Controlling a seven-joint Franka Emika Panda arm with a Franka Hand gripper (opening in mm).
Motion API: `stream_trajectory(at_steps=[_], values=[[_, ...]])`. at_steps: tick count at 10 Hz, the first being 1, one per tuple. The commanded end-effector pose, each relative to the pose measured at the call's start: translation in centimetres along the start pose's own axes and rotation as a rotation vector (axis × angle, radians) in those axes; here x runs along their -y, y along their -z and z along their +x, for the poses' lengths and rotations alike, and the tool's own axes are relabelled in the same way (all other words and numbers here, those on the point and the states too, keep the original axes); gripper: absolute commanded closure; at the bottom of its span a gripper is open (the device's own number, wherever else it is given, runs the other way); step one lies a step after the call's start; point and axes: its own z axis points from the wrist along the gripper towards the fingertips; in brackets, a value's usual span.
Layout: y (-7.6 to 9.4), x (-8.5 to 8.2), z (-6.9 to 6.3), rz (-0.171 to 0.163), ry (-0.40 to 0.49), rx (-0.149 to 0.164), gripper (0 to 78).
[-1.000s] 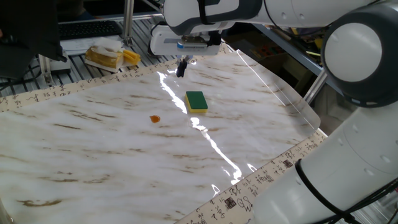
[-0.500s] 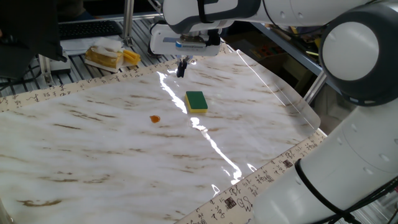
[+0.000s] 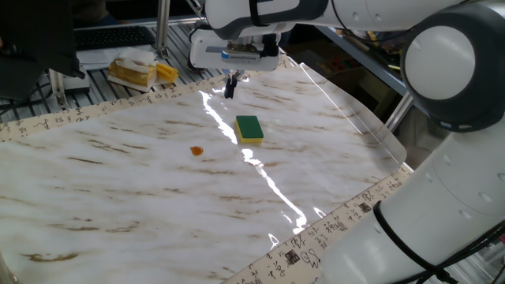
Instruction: Clean the tabletop with a sponge
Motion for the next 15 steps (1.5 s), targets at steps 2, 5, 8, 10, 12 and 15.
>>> stream_trajectory(at_steps=[2, 5, 8, 10, 12, 15], values=[[-1.8, 1.2, -2.4, 0.010, 0.053, -0.001, 77.6], [-4.8, 2.9, -6.3, 0.021, 0.101, 0.012, 77.6], [-8.1, 3.6, -8.4, 0.006, 0.141, 0.049, 77.6], [-11.4, 4.7, -10.3, 0.001, 0.191, 0.072, 77.6], [-12.6, 5.5, -11.2, -0.001, 0.226, 0.070, 77.6], [-14.2, 6.6, -12.5, -0.001, 0.268, 0.076, 77.6]])
